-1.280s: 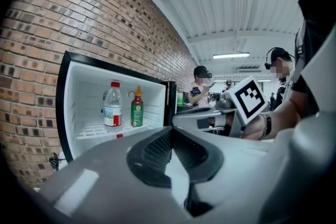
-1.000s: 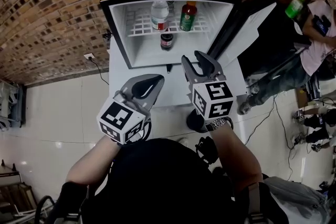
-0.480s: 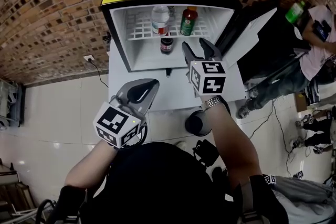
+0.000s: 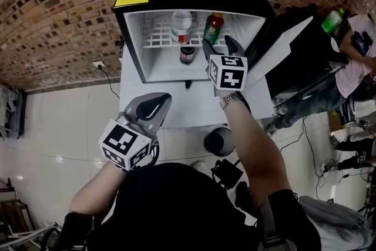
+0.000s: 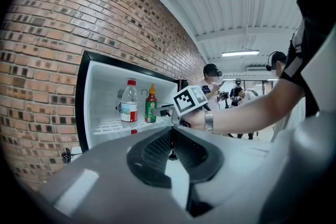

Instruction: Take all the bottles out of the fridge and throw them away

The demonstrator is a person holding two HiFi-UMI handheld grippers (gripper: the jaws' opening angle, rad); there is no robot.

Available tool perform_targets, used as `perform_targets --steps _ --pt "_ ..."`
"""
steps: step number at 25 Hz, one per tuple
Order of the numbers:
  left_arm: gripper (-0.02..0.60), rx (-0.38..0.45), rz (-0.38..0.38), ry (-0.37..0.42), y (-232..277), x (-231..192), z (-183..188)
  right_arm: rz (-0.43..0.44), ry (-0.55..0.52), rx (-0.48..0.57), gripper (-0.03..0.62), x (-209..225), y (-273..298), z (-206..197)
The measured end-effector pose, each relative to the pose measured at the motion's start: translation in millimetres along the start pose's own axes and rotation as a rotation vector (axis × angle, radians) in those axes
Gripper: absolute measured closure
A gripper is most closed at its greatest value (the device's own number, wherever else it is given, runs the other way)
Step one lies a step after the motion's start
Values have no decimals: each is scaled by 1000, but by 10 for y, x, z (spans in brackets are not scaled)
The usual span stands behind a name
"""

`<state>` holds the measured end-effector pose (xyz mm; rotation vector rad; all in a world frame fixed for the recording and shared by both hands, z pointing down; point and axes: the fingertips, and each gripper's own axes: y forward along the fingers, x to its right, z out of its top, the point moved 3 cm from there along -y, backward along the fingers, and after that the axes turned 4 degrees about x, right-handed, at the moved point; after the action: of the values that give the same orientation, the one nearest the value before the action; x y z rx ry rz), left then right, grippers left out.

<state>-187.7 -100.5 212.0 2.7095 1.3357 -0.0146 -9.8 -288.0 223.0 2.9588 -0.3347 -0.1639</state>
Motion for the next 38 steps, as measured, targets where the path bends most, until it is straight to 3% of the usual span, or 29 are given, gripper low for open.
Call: perform_targets --steps 20,26,38 --pt "580 -17 81 -23 -107 -265 -77 -33 10 -18 307 134 624 38" --pt "578 -15 76 -23 -98 -267 -65 -25 -1 4 313 92 485 41" --pt "578 -8 -17 -15 39 -59 -47 10 0 57 315 -80 -240 -32"
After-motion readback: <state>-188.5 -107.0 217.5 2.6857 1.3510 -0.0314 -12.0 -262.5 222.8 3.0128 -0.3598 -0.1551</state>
